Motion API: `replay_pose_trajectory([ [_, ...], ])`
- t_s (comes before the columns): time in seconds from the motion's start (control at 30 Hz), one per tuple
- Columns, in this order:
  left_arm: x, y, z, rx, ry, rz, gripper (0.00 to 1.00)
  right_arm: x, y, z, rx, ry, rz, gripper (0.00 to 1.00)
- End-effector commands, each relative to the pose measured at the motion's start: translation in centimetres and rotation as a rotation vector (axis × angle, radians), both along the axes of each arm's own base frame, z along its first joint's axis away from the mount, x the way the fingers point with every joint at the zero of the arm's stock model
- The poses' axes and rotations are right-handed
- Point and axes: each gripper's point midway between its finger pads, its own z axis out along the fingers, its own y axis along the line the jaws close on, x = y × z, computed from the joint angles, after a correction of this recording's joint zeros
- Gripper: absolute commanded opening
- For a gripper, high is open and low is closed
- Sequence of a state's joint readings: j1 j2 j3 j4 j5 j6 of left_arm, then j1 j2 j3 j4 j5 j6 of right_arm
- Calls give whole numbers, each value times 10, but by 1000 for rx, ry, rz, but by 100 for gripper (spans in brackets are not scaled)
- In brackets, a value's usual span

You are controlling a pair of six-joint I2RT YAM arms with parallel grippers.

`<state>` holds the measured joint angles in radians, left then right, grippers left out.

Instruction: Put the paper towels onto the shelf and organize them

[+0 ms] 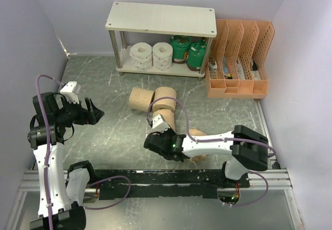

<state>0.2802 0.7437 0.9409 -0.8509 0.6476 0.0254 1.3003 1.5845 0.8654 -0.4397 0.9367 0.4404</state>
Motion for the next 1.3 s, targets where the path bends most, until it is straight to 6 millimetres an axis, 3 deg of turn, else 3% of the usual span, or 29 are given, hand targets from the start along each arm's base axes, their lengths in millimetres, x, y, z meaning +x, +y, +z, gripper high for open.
replay_pose_trajectory([
  [0.0, -2, -1, 3, -2, -19, -4, 95, 6, 23, 22, 181, -42, 17, 0],
  [0.1, -2, -1, 4, -2, -22, -6, 95, 3, 36, 40, 274, -19, 39, 0],
  [0.2, -3, -1, 4, -1, -26, -8, 95, -2, 50, 72, 402, 4, 48, 0],
  [0.37, -3, -1, 4, -1, -26, -8, 95, -4, 66, 149, 628, 4, 51, 0],
  [0.53, -3, -2, 5, -1, -30, -9, 95, 14, 64, 217, 788, -33, -23, 0],
  [0.67, -3, -2, 5, 0, -32, -8, 95, 40, 56, 268, 902, -106, -57, 0],
  [0.9, -6, -3, 9, 7, -56, -8, 95, 106, 37, 304, 1011, -155, -72, 0],
  [1.03, -6, -2, 8, 5, -49, -8, 95, 142, 23, 360, 1053, -242, -60, 0],
  [1.17, -5, -2, 8, 5, -50, -9, 95, 163, 13, 424, 1140, -316, -23, 0],
  [1.23, -5, -2, 8, 4, -51, -9, 95, 172, -1, 460, 1201, -360, -13, 0],
  [1.27, -6, -2, 8, 5, -50, -9, 95, 180, -3, 467, 1216, -365, -8, 0],
])
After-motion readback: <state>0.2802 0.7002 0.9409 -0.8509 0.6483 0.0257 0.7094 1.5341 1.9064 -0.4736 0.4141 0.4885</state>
